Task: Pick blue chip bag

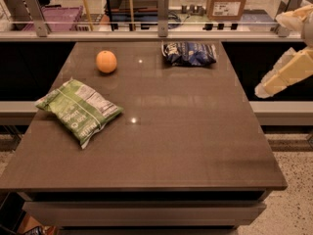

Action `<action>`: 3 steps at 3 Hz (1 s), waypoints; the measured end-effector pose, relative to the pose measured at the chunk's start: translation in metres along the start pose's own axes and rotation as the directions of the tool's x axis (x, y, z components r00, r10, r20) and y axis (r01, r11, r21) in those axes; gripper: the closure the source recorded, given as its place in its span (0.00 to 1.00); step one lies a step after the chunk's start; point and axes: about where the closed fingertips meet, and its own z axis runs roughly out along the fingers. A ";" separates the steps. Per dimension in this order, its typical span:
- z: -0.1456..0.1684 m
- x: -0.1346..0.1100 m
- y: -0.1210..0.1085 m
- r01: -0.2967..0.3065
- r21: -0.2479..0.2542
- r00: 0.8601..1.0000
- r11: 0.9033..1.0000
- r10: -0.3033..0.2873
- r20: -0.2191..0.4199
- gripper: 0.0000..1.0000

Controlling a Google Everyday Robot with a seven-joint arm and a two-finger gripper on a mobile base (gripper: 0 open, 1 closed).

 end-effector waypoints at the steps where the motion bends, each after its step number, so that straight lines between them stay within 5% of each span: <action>1: 0.016 0.002 -0.011 -0.114 0.012 0.993 0.993 0.114 -0.014 0.00; 2: 0.033 0.008 -0.022 -0.204 0.025 0.972 0.979 0.206 -0.118 0.00; 3: 0.052 0.022 -0.031 -0.333 0.050 0.919 0.941 0.336 -0.208 0.00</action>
Offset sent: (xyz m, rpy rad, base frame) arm 0.0578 -0.0045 -0.0416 0.0080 0.3487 -0.4867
